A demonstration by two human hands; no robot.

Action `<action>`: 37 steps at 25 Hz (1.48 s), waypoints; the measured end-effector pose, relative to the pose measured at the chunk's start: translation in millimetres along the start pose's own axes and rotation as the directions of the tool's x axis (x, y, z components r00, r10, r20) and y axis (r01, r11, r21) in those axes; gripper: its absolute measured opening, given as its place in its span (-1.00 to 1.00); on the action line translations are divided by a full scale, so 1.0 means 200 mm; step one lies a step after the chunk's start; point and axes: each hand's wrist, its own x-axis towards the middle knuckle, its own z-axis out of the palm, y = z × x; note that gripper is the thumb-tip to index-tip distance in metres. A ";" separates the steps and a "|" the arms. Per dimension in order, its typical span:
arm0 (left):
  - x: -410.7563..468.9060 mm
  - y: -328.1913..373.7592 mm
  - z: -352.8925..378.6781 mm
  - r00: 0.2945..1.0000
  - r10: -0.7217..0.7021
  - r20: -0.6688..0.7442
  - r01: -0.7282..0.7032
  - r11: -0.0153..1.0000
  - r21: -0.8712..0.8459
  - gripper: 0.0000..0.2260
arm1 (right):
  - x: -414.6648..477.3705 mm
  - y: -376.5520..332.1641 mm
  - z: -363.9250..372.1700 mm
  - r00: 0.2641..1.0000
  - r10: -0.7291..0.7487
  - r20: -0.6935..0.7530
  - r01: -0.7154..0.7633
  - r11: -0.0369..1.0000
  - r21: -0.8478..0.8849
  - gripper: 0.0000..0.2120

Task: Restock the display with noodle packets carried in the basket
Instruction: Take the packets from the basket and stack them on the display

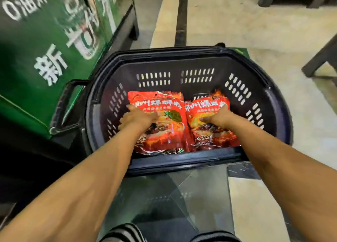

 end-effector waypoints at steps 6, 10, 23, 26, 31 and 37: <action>0.10 0.02 0.04 0.994 -0.075 0.074 0.081 0.992 -0.095 0.18 | 0.09 0.04 -0.07 0.993 0.119 0.022 -0.121 0.986 0.118 0.24; 0.10 0.03 0.04 0.993 -0.115 0.012 0.115 0.980 -0.165 0.12 | 0.08 0.06 -0.12 0.987 0.158 -0.025 -0.150 0.967 0.206 0.02; 0.05 0.05 -0.06 0.930 0.020 0.367 0.215 0.781 -0.586 -0.37 | 0.09 0.06 -0.16 0.944 0.191 0.268 -0.282 0.889 0.361 -0.19; 0.04 0.04 -0.06 0.913 -0.011 0.408 0.251 0.803 -0.540 -0.53 | 0.09 0.03 -0.16 0.947 0.154 0.280 -0.251 0.900 0.355 -0.19; 0.15 -0.04 -0.03 0.903 -0.011 0.430 0.253 0.823 -0.509 0.07 | 0.06 0.00 -0.15 0.954 0.150 0.260 -0.248 0.883 0.399 -0.37; -0.05 0.03 -0.13 0.960 0.105 0.260 0.105 0.725 -0.680 -0.65 | 0.04 -0.06 -0.19 0.995 0.085 0.055 -0.100 0.777 0.622 -0.46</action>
